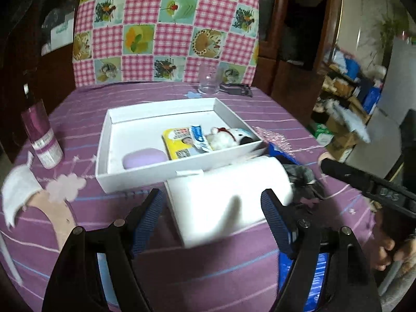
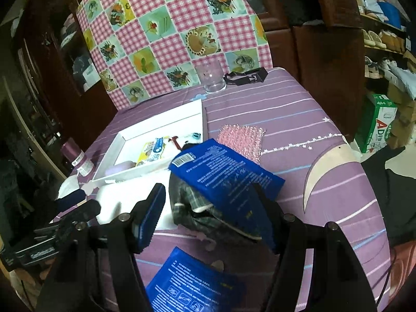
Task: Organize soft objects
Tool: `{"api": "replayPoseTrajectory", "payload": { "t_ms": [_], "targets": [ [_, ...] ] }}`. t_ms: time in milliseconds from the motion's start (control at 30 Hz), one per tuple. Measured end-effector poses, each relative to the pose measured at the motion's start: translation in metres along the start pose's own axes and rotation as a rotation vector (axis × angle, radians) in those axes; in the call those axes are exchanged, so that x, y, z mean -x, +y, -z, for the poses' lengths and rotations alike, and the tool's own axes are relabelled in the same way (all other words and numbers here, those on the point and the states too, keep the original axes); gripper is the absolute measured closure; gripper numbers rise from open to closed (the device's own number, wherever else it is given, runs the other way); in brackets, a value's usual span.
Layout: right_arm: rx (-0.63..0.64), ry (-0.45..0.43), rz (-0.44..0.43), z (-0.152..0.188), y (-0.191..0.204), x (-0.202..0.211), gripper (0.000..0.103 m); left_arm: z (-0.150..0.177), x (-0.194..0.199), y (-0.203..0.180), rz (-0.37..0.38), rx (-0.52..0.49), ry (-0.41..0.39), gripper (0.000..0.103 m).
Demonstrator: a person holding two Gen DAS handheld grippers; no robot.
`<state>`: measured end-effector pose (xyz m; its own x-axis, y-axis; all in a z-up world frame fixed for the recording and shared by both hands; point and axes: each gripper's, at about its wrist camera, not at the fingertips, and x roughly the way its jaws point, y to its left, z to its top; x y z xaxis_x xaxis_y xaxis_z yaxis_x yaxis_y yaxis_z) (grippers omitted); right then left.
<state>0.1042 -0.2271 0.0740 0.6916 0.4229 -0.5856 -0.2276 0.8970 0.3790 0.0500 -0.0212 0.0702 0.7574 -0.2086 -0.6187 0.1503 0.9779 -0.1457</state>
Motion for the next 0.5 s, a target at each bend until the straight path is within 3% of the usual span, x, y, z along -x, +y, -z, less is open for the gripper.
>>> {"api": "replayPoseTrajectory", "payload": {
  "t_ms": [67, 500],
  "targets": [
    [0.008, 0.002, 0.009, 0.001, 0.002, -0.001, 0.036, 0.004, 0.000, 0.002, 0.022, 0.021, -0.002, 0.025],
    [0.070, 0.040, 0.037, 0.009, 0.017, -0.007, 0.036, 0.011, -0.007, 0.000, -0.042, 0.039, 0.051, 0.025]
  ]
}}
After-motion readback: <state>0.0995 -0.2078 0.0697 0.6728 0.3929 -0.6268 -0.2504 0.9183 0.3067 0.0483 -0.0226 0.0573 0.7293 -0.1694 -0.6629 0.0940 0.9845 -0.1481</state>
